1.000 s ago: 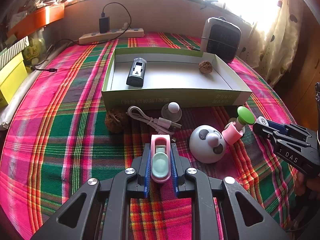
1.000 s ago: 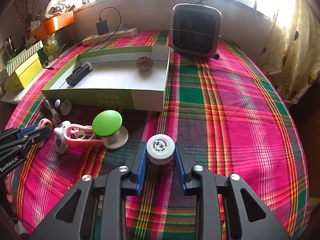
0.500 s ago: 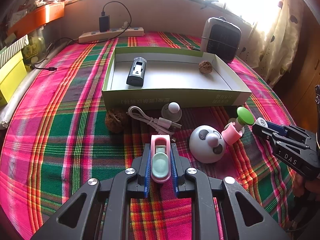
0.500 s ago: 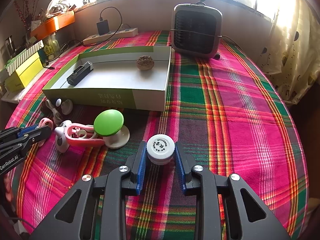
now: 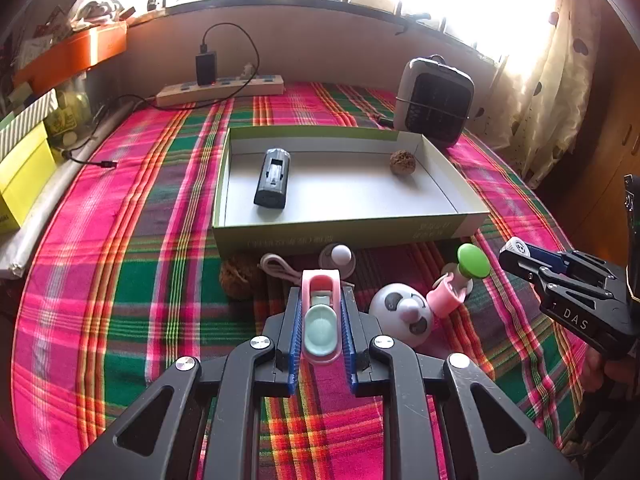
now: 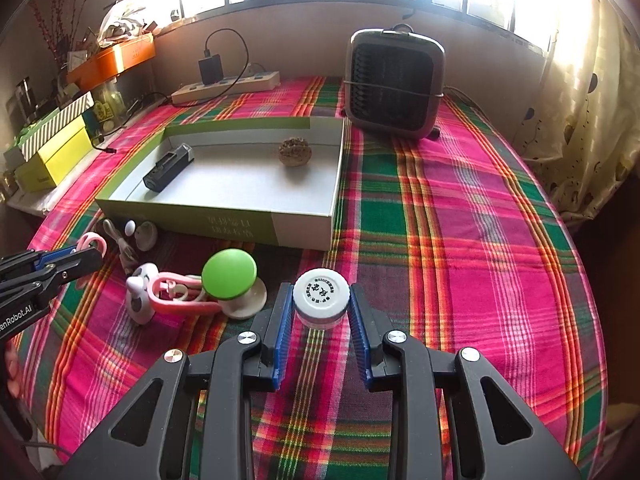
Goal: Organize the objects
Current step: 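Grasp the pink clip with the left gripper while the right gripper grasps the white jar, then lower both into the box and open the left and right grippers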
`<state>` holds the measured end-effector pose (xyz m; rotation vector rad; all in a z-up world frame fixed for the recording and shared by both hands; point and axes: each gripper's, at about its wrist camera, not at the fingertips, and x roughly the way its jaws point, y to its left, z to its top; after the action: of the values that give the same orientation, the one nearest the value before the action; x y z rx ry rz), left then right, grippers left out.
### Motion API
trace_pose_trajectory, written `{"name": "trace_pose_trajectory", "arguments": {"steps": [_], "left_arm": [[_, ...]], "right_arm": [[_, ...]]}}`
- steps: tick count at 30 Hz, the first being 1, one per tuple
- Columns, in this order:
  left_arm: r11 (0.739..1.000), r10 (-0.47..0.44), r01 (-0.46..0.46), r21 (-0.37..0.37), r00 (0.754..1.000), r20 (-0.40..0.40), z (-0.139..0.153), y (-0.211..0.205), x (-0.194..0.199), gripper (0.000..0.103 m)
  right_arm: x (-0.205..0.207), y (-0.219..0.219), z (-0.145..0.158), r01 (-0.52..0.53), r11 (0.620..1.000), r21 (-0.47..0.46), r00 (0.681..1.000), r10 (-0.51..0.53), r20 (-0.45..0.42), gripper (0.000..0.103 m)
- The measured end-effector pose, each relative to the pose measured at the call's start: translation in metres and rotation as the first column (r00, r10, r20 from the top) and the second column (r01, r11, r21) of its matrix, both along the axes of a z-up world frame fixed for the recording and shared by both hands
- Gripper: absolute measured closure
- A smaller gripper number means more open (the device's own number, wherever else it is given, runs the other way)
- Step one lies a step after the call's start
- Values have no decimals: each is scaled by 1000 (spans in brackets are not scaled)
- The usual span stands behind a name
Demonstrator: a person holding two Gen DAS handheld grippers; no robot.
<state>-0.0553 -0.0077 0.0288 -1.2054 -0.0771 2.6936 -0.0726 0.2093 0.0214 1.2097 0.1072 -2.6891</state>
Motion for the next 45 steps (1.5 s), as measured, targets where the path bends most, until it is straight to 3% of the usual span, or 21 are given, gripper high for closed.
{"name": "trace_pose_trajectory", "arguments": {"steps": [17, 32, 45], "left_arm": [[999, -49, 49, -6, 999, -8, 25, 6, -69, 87], [997, -78, 79, -13, 995, 57, 4, 19, -142, 87], [994, -85, 90, -57, 993, 83, -10, 28, -168, 87]], "right_arm": [[-51, -12, 30, -53, 998, -28, 998, 51, -39, 75], [-110, -39, 13, -144, 989, -15, 989, 144, 17, 75], [-129, -43, -5, -161, 987, -14, 985, 162, 61, 75]]}}
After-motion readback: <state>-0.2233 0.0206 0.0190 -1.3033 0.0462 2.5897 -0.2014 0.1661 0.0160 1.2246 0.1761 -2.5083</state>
